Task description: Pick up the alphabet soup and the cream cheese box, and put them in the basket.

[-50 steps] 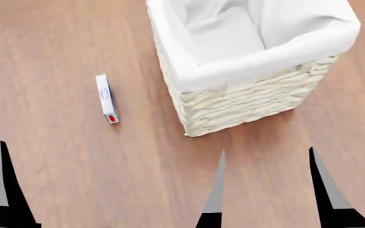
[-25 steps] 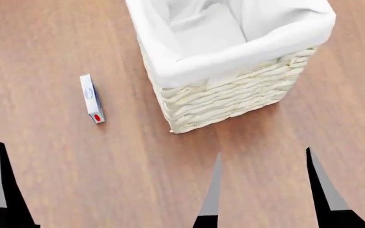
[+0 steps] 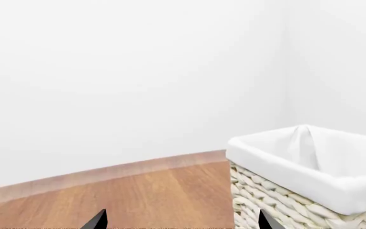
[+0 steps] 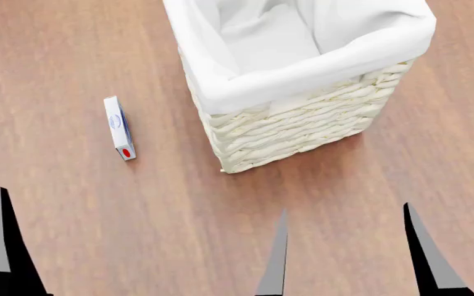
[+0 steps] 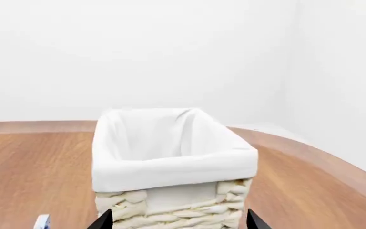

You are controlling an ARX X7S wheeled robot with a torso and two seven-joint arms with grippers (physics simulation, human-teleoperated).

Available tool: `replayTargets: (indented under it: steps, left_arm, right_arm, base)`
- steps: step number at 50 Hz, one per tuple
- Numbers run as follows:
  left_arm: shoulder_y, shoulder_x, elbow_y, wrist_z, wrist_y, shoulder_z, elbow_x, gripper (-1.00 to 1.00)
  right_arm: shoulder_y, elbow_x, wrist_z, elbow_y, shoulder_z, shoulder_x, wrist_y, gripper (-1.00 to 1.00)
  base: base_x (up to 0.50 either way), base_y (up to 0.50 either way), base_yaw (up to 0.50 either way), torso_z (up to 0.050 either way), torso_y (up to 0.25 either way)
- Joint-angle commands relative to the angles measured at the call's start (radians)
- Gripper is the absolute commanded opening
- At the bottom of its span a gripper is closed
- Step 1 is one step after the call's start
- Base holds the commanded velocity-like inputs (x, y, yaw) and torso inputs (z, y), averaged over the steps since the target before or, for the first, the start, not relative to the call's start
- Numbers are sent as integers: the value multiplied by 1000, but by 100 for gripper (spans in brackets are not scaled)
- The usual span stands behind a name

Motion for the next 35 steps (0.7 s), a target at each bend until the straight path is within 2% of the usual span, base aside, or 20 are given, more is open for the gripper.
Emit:
replayTargets:
  steps: [1,4,6,15,35]
  left_arm:
    - [2,-3,-14,-2,12,4,0,100]
    - [3,-4,-24,-3,19,1,-5,100]
    - [1,-5,-26,-4,17,-1,-8,100]
    - [5,-4,-50,-7,36,-1,-8,100]
    - [5,-5,-62,-11,42,12,-6,100]
  right_arm:
    - [116,245,358,-54,-165,276,59,100]
    - [256,344,548,-54,-367,427,7,100]
    - [338,375,628,-54,-474,478,-27,100]
    - [516,465,782,-54,-744,569,-101,100]
    - [442,484,805,-12,-809,601,-207,100]
  base:
    - [0,0,0,0,0]
    - [0,0,0,0,0]
    - [0,0,0,0,0]
    - [0,0,0,0,0]
    - [0,0,0,0,0]
